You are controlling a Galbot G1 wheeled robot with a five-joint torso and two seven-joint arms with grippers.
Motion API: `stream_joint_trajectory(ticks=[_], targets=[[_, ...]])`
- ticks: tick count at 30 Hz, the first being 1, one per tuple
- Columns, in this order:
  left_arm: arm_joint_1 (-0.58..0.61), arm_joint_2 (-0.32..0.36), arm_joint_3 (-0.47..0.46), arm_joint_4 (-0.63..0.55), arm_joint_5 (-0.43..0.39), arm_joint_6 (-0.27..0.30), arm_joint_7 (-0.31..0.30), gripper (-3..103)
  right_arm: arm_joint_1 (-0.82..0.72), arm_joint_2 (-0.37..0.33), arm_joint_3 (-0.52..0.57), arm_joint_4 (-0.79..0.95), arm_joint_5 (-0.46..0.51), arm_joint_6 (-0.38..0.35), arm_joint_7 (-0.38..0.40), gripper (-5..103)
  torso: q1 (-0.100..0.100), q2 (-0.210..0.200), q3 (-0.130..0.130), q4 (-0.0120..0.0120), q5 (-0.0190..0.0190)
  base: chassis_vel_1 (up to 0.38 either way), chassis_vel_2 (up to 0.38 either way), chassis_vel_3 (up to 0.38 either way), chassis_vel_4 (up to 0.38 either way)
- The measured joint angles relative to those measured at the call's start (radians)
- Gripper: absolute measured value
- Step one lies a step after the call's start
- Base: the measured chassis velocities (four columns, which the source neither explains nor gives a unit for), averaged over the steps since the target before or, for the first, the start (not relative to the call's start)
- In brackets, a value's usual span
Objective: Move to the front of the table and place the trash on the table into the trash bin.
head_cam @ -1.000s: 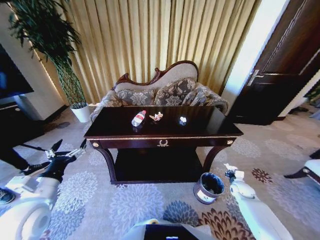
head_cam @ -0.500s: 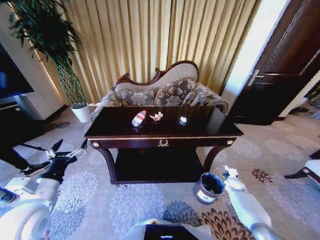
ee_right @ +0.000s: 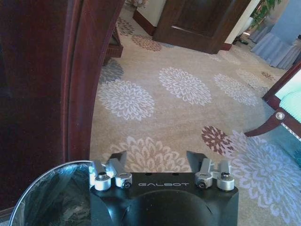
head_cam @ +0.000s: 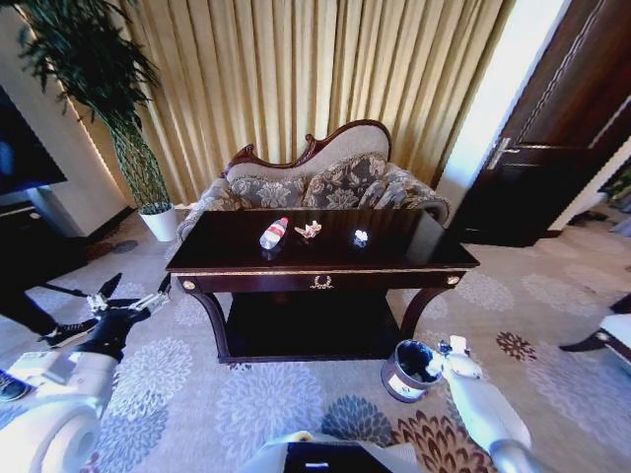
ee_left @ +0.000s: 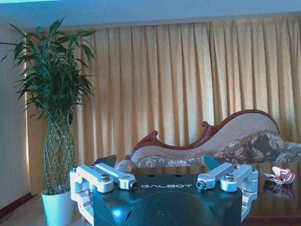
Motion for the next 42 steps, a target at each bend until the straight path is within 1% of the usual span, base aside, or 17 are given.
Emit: stream_joint_trajectory(ticks=[1,5,7,8,18,21,22,25,26,29,30,31,33,36,37,41,42], targets=[[0.000,0.000,0.000,0.000,0.000,0.000,0.000,100,0.000,0.000,0.000,0.000,0.000,0.000,0.000,69,0.000,0.000,0.000,0.0000,0.0000,0.000,0.000,0.000,0.000],[0.000,0.001,-0.002,-0.002,0.000,0.000,0.000,100,-0.011,-0.001,0.008,0.009,0.004,0.000,0.000,90,0.000,0.000,0.000,0.0000,0.0000,0.000,0.000,0.000,0.000],[0.001,0.000,-0.002,-0.002,0.000,0.000,0.000,100,-0.012,-0.001,0.009,0.011,0.004,-0.001,0.000,90,0.000,0.000,0.000,0.0000,0.0000,0.000,0.000,0.000,0.000],[0.002,0.000,-0.003,-0.003,0.000,0.000,0.000,100,-0.018,0.000,0.012,0.017,0.006,-0.001,0.000,99,0.000,0.000,0.000,0.0000,0.0000,0.000,0.000,0.000,0.000],[0.002,-0.003,0.000,-0.004,0.000,0.002,0.000,100,-0.040,0.004,0.027,0.035,0.023,-0.002,0.000,100,0.000,0.000,0.000,0.0000,0.0000,0.000,0.000,0.000,0.000],[0.001,-0.004,0.001,-0.004,0.000,0.003,0.000,100,-0.046,0.004,0.037,0.046,0.050,-0.003,-0.003,100,0.000,0.000,0.000,0.0001,0.0001,0.000,0.000,0.000,0.000],[0.001,-0.004,0.001,-0.004,-0.002,0.003,0.000,100,-0.058,0.003,0.046,0.066,0.090,-0.004,-0.005,100,0.000,0.000,0.000,0.0002,0.0001,0.000,0.000,0.000,0.000],[0.001,-0.004,-0.002,-0.006,-0.006,0.004,0.000,100,-0.140,-0.014,0.058,0.195,0.224,-0.002,-0.032,100,0.000,0.000,0.000,0.0000,0.0001,0.000,0.000,0.000,0.000],[0.001,-0.004,-0.002,-0.006,-0.006,0.004,0.000,100,-0.140,-0.014,0.058,0.195,0.224,-0.002,-0.032,100,0.000,0.000,0.000,0.0000,0.0001,0.000,0.000,0.000,0.000],[0.002,-0.006,-0.003,-0.006,-0.008,0.004,0.000,100,-0.272,-0.037,0.085,0.442,0.350,0.030,-0.074,100,0.000,0.000,0.000,-0.0004,-0.0002,0.000,0.000,0.000,0.000],[0.001,-0.006,-0.002,-0.006,-0.008,0.004,0.000,100,-0.286,-0.038,0.090,0.473,0.362,0.036,-0.077,100,0.000,0.000,0.000,-0.0004,-0.0001,0.000,0.000,0.000,0.000],[0.001,-0.006,0.001,-0.004,-0.009,0.004,0.000,100,-0.355,-0.043,0.116,0.620,0.391,0.086,-0.102,100,0.000,0.000,0.000,0.0004,-0.0002,0.000,0.000,0.000,0.000],[0.001,-0.006,0.002,-0.003,-0.009,0.004,0.000,100,-0.375,-0.043,0.124,0.661,0.391,0.100,-0.109,100,0.000,0.000,0.000,0.0003,-0.0002,0.000,0.000,0.000,0.000],[0.001,-0.005,0.003,-0.001,-0.010,0.004,0.000,100,-0.494,-0.039,0.170,0.889,0.386,0.143,-0.126,100,0.000,0.000,0.000,0.0000,-0.0003,0.000,0.000,0.000,0.000],[0.001,-0.005,0.003,-0.001,-0.010,0.004,0.000,100,-0.494,-0.039,0.170,0.889,0.386,0.143,-0.126,100,0.000,0.000,0.000,0.0000,-0.0003,0.000,0.000,0.000,0.000],[0.004,-0.006,0.002,-0.003,-0.014,0.004,0.000,100,-0.581,-0.022,0.194,1.094,0.363,0.179,-0.127,100,0.000,0.000,0.000,-0.0004,-0.0001,0.000,0.000,0.000,0.000],[0.004,-0.006,0.002,-0.003,-0.014,0.004,0.000,100,-0.581,-0.022,0.194,1.094,0.363,0.179,-0.127,100,0.000,0.000,0.000,-0.0004,-0.0001,0.000,0.000,0.000,0.000]])
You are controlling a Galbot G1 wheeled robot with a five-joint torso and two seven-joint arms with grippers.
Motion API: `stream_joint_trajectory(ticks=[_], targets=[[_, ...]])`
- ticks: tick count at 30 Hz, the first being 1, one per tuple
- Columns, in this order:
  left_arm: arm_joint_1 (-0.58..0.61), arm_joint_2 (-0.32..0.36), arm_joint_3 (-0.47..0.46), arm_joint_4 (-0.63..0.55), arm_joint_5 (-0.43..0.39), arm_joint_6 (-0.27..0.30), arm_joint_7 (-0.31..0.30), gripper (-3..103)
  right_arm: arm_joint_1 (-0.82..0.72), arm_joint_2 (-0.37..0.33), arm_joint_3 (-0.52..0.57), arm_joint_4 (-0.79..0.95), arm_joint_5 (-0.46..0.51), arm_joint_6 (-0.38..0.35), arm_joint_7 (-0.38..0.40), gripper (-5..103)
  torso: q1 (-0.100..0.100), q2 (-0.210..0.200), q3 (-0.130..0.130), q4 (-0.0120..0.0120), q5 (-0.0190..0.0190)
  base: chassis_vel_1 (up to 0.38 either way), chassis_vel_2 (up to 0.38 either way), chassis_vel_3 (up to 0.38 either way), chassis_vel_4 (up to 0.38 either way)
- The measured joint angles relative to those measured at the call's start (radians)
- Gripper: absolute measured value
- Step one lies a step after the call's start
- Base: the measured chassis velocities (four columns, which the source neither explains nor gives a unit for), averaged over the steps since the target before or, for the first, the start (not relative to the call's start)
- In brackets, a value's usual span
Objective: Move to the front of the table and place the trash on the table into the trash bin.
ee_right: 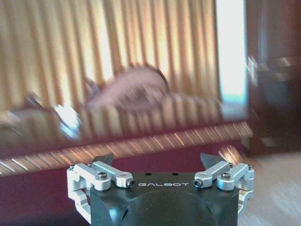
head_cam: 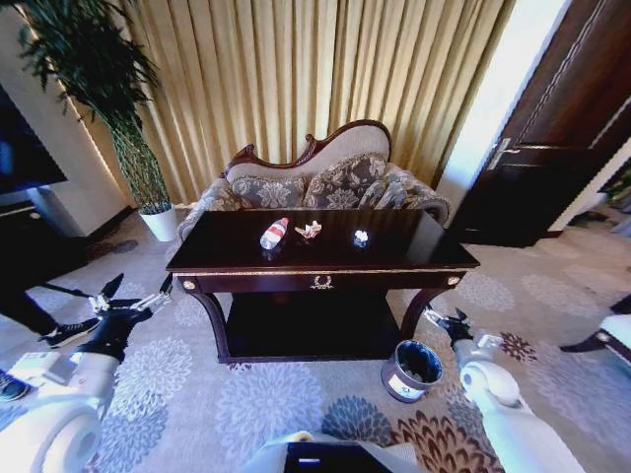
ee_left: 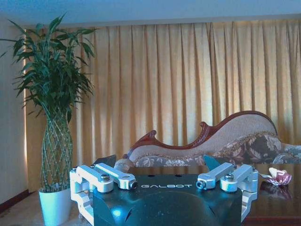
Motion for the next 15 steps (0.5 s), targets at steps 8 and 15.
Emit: stream_joint_trajectory(ticks=[8,15], targets=[[0.001,-0.002,-0.002,-0.004,-0.006,-0.001,-0.001,100,-0.026,-0.009,-0.029,0.313,-0.042,-0.108,0.057,100,0.000,0.000,0.000,0.0004,0.0001,0.000,0.000,0.000,0.000],[0.001,-0.005,-0.008,0.001,-0.001,-0.001,-0.004,100,0.013,-0.021,-0.049,0.370,-0.032,-0.186,0.087,100,0.000,0.000,0.000,0.0004,0.0000,0.000,0.000,0.000,0.000]])
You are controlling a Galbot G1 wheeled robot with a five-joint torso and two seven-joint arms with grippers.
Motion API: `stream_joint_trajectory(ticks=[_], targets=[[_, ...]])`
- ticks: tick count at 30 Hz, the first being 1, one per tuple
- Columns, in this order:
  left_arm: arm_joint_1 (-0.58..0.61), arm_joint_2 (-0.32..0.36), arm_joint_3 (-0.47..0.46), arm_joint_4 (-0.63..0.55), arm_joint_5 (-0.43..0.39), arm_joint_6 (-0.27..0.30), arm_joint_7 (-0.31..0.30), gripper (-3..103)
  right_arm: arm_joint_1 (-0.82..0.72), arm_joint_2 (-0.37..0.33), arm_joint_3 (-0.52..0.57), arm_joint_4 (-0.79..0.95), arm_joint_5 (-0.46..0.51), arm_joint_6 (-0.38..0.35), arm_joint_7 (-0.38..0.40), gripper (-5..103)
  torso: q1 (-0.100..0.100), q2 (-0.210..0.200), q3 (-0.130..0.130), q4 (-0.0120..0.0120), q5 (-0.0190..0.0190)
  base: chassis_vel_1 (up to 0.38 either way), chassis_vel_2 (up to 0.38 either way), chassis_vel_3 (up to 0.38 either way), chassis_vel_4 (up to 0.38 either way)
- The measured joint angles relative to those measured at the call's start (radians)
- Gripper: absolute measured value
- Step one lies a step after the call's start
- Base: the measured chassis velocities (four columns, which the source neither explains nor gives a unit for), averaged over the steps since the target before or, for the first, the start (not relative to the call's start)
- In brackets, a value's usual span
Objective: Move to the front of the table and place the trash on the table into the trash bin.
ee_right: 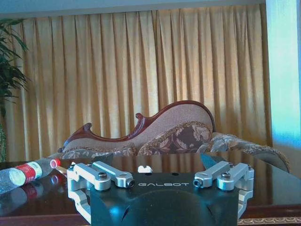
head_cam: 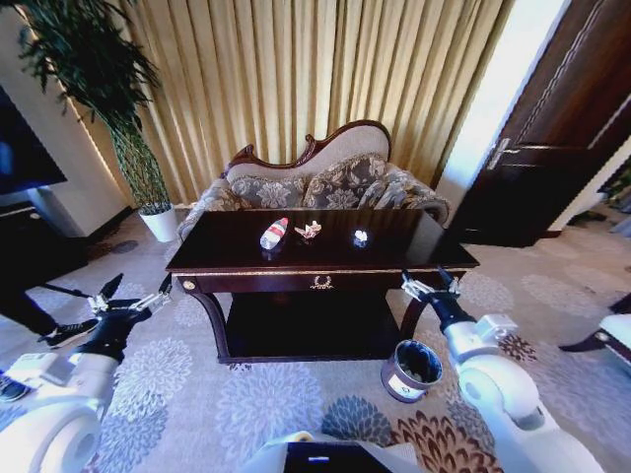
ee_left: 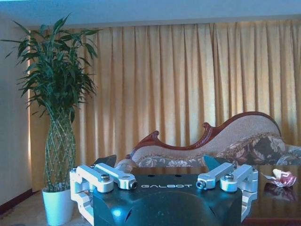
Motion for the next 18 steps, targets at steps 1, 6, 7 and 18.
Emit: stream_joint_trajectory(ticks=[1,6,7,18], targets=[[0.000,0.001,-0.001,0.001,0.000,0.000,0.000,100,0.004,-0.001,-0.002,-0.006,0.000,-0.001,0.001,100,0.000,0.000,0.000,0.0002,0.0000,0.000,0.000,0.000,0.000],[-0.005,0.002,0.002,0.005,0.001,-0.001,0.000,100,0.008,-0.001,-0.004,-0.034,-0.001,-0.001,0.001,100,0.000,0.000,0.000,-0.0003,0.0003,-0.006,0.007,0.014,-0.006],[-0.006,0.002,0.005,0.006,0.002,-0.001,0.000,100,0.010,-0.001,-0.004,-0.041,-0.002,-0.001,0.001,100,0.000,0.000,0.000,-0.0001,0.0002,-0.072,0.062,0.072,-0.050],[-0.006,0.003,0.009,0.010,0.005,-0.001,0.002,100,0.014,0.000,-0.009,-0.065,-0.012,-0.001,-0.003,100,0.000,0.000,0.000,0.0000,0.0001,-0.103,0.106,0.106,-0.101]])
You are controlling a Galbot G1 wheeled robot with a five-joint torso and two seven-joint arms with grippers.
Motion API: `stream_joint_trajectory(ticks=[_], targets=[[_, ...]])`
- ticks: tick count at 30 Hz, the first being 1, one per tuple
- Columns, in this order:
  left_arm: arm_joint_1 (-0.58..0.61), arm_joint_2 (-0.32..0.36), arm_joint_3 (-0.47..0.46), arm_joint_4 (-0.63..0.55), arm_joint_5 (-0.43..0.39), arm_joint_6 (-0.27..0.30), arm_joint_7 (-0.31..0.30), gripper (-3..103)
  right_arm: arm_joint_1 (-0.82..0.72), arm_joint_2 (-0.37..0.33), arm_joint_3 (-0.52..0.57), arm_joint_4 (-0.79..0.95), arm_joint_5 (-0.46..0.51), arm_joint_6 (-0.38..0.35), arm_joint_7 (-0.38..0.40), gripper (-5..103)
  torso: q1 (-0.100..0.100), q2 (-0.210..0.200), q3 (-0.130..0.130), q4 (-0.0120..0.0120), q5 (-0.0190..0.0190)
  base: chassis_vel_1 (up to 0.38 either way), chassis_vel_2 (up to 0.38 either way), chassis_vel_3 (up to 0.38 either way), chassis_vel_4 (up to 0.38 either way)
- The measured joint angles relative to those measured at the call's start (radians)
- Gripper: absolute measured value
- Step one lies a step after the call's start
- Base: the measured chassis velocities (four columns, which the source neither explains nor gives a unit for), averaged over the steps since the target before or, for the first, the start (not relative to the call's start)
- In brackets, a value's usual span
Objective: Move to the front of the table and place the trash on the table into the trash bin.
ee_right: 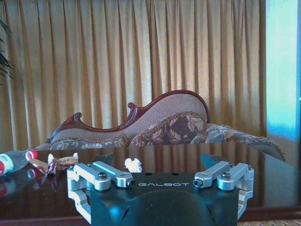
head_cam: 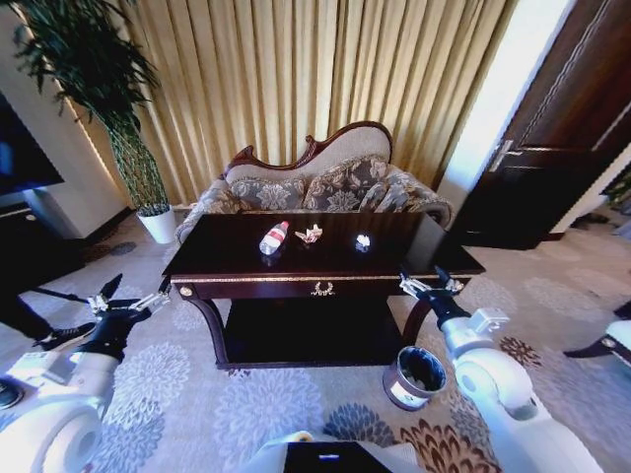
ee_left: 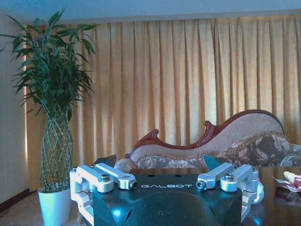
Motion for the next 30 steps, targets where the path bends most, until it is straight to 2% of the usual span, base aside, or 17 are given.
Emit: stream_joint_trajectory(ticks=[21,30], targets=[[0.000,0.000,-0.002,-0.005,0.004,0.003,0.001,100,0.001,0.001,-0.015,0.006,-0.004,-0.033,-0.009,100,0.000,0.000,0.000,-0.0001,0.0001,-0.110,0.107,0.113,-0.105],[0.005,0.001,-0.021,-0.022,0.000,0.010,-0.005,100,0.074,-0.095,-0.037,-0.044,0.088,-0.075,-0.006,100,0.000,0.000,0.000,-0.0001,0.0000,-0.026,0.023,0.016,-0.018]])
